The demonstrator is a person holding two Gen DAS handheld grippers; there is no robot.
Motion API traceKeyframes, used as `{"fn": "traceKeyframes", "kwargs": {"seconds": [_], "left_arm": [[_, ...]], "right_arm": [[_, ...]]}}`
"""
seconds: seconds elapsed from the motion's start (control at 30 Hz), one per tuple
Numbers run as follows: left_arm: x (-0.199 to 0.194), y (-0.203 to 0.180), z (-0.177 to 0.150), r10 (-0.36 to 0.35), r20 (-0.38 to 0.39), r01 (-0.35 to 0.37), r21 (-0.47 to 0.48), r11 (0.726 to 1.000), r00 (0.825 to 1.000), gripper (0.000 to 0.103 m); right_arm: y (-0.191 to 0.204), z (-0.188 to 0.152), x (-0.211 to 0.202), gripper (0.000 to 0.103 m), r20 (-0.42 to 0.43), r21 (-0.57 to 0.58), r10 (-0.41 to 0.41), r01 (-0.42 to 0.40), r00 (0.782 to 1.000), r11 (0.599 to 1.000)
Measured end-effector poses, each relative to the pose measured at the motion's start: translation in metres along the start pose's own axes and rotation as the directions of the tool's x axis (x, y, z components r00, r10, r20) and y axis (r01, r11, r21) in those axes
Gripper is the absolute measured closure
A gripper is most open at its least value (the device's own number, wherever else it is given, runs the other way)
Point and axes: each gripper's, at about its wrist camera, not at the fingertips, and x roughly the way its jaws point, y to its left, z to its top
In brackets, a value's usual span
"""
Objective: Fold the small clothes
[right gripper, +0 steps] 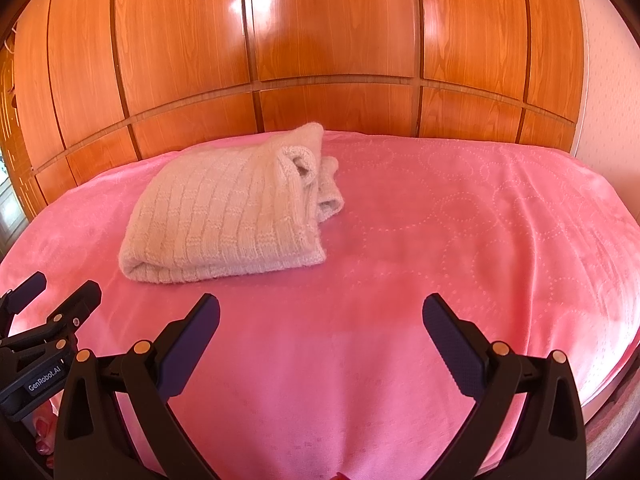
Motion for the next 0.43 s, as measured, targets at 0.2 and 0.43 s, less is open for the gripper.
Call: {"fn": "traceKeyframes", "kwargs": {"seconds": [0.2, 0.43], "left_arm": [[0.014, 0.002, -0.001, -0.017, -0.053, 0.017, -0.001, 1.0, 0.998, 0.004], [0.057, 0.033, 0.012, -0.001, -0.171, -0.008, -0.052, 0.999, 0.985, 0.004]], "right_arm": [[-0.005, 0.0, 0.007, 0.002, -0.02, 0.015, 0.0, 0.0, 1.0, 1.0], [-0.03, 0.014, 0.034, 0.002, -0.053, 0.048, -0.044, 0.047, 0.998, 0.998]]}}
